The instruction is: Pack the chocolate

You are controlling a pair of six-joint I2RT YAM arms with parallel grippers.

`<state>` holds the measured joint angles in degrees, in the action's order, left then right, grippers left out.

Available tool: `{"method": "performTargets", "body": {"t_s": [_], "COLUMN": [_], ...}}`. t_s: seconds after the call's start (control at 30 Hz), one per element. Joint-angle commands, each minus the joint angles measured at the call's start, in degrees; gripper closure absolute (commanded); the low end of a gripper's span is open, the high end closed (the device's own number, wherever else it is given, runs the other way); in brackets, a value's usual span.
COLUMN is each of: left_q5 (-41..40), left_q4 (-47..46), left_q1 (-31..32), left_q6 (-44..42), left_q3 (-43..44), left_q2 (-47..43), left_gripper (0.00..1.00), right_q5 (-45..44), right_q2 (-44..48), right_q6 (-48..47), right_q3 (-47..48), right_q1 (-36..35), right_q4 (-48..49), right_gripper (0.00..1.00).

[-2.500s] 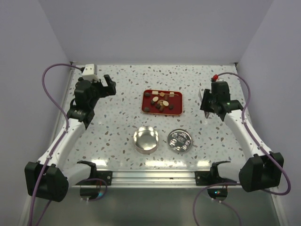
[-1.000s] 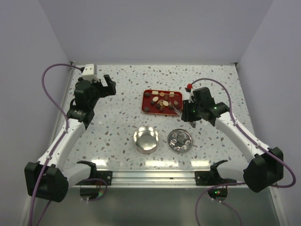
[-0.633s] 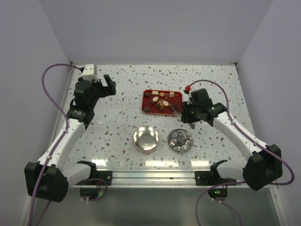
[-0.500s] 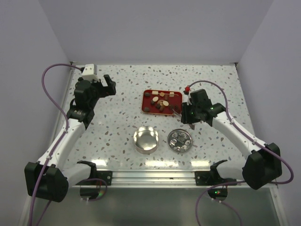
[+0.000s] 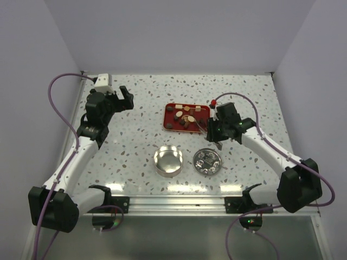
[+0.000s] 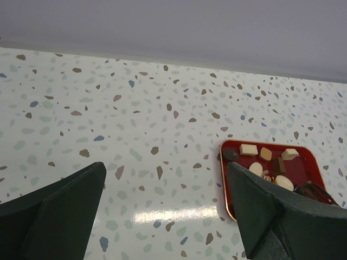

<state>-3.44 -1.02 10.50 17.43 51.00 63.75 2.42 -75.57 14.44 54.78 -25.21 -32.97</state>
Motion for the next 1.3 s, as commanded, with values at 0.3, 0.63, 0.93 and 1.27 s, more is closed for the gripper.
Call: {"method": "performTargets", "body": {"t_s": [0.3, 0.63, 0.93, 1.27], "left_q5": [-0.78, -0.86, -1.13, -1.39], "left_q4": [-0.83, -0.83, -0.92, -0.83], "left_q1": [-0.31, -0.31, -0.31, -0.39], "left_q6": [0.41, 0.41, 0.41, 0.24], "left_q3": [0.59, 0.50, 0.59, 0.68], "left_q2": [-0.46, -0.46, -0.38, -0.20], "left_gripper": [0.00, 0.00, 0.00, 0.00], "right_q5": [-1.97, -3.37, -1.01, 12.25], "right_q2": [-1.51, 2.44, 6.48, 11.14], "right_q6": [0.68, 0.16, -1.34, -2.83], "right_q3": [0.85, 4.27, 7.53, 9.29], "right_q1": [-0.63, -0.89, -1.07, -1.24], "right_q4": [1.33, -2.53, -6.92, -9.65], "right_gripper": [0.67, 0.72, 0.73, 0.74]}}
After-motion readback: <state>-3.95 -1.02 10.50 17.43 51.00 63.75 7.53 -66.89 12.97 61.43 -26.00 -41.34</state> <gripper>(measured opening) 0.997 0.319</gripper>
